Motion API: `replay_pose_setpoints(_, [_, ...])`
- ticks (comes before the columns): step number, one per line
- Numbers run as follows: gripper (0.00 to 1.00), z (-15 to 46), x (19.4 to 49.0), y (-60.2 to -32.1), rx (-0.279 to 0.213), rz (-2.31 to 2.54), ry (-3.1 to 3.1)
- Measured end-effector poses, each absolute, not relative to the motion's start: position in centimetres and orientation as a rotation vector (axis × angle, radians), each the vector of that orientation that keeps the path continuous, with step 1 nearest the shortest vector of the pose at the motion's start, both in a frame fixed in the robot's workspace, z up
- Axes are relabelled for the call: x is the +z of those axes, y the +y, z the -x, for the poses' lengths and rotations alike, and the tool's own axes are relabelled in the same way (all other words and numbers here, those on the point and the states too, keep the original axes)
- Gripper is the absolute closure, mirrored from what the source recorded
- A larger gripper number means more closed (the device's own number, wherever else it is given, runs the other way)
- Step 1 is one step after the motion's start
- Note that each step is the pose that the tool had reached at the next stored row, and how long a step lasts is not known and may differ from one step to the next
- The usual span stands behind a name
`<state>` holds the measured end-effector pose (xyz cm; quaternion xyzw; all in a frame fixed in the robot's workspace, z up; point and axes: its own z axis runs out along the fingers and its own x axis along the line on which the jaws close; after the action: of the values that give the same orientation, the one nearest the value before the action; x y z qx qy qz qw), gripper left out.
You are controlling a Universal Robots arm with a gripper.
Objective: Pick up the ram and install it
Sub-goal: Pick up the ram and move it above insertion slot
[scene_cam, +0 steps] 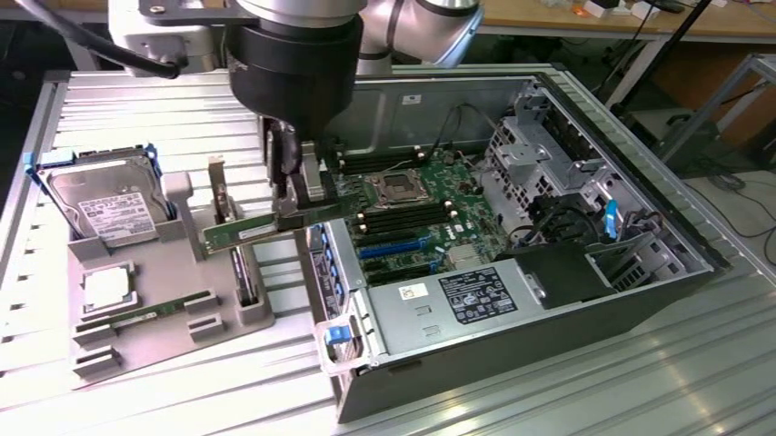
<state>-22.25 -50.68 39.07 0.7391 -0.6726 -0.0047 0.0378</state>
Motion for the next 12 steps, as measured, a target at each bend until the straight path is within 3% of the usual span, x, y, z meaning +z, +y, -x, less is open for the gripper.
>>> replay_pose_setpoints(12, [0.86,17.8,39.1,-50.7,-0.015,-2.269,-2.062])
